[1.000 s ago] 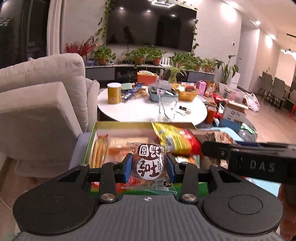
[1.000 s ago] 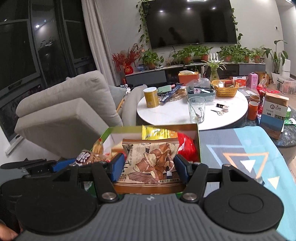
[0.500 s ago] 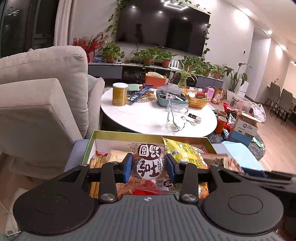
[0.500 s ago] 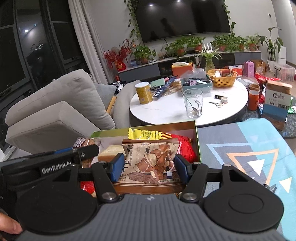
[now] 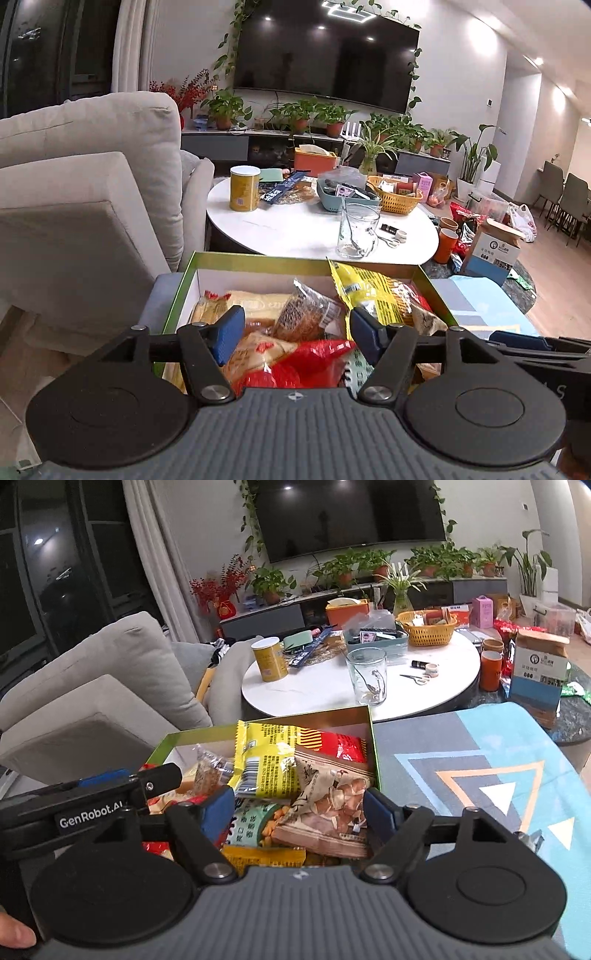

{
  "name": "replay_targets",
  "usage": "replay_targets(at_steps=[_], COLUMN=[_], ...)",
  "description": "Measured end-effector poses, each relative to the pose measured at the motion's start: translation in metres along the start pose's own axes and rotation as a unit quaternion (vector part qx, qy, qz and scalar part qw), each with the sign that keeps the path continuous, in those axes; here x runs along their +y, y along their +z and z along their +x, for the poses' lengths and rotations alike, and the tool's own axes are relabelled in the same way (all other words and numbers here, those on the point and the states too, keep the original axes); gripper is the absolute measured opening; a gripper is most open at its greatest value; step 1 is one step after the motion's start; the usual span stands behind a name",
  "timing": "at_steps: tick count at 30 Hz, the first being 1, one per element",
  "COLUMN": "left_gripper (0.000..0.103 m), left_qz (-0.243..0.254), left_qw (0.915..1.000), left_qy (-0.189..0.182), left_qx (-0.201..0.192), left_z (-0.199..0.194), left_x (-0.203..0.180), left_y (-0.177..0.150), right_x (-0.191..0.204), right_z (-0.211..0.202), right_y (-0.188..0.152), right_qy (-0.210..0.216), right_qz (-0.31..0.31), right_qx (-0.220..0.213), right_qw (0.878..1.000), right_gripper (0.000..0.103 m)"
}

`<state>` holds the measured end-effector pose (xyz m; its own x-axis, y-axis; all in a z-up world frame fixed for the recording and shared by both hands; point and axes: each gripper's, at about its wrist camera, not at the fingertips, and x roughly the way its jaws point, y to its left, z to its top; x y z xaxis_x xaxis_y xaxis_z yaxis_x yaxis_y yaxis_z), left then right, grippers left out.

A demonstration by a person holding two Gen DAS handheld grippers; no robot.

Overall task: Organize snacks
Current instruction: 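Lower both packets into the green box and open both grippers, then move both grippers back from the box toward the remaining packets on the mat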

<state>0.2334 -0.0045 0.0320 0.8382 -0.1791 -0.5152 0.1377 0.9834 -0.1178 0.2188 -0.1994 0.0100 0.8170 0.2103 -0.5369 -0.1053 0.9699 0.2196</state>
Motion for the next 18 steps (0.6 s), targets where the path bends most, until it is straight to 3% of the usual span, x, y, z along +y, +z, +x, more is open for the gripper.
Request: replay_targets(at_steps=[18], left_gripper=[0.065], left_qz=[0.025], left_qw=[0.9996], left_qy=[-0.008], left_qx=[-0.009], left_z=[-0.068], left_x=[-0.034], left_y=[-0.018], right_x=[-0.015], right_z=[-0.052], right_y=[-0.013], right_qy=[-0.005], right_qz=[-0.001], right_qx=[-0.023], right_qw=[1.0], right_gripper=[0.048])
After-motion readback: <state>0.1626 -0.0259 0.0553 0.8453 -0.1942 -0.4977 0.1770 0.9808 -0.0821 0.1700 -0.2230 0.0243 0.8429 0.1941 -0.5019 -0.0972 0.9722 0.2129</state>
